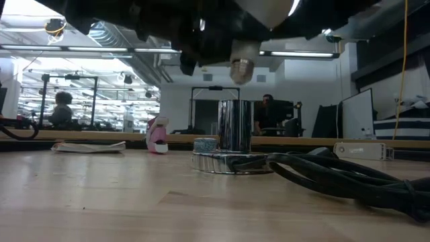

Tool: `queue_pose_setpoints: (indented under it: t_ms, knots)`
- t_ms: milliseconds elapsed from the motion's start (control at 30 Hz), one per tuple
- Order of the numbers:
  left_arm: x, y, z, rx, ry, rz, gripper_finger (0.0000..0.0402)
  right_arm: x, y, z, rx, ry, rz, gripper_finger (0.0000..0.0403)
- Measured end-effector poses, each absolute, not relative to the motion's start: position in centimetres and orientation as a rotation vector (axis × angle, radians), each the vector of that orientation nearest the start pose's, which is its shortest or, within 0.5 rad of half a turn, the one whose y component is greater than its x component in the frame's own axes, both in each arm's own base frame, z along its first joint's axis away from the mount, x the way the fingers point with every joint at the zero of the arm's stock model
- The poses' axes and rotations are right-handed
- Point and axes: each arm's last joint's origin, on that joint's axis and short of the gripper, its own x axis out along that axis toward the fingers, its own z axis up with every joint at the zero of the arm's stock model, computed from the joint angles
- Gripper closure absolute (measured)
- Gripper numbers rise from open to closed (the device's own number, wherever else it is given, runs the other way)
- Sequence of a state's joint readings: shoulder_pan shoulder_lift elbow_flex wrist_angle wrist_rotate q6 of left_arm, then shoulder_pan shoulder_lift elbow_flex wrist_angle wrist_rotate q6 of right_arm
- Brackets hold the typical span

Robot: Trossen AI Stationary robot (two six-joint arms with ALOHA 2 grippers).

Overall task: Screw lightbulb
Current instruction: Insert the lightbulb into the lamp

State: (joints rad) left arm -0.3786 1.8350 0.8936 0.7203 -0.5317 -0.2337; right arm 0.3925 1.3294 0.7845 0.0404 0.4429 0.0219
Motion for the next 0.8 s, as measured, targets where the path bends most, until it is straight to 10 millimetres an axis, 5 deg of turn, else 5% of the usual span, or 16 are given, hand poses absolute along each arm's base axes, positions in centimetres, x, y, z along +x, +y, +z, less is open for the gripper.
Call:
queue_pose_setpoints:
  t_ms: [800]
  knots:
    - [35.0, -11.0, 16.1, -0.109, 0.191, 0.274, 0.0243, 27.1, 9.7, 22.3, -0.142, 0.493, -0.135, 0.0352]
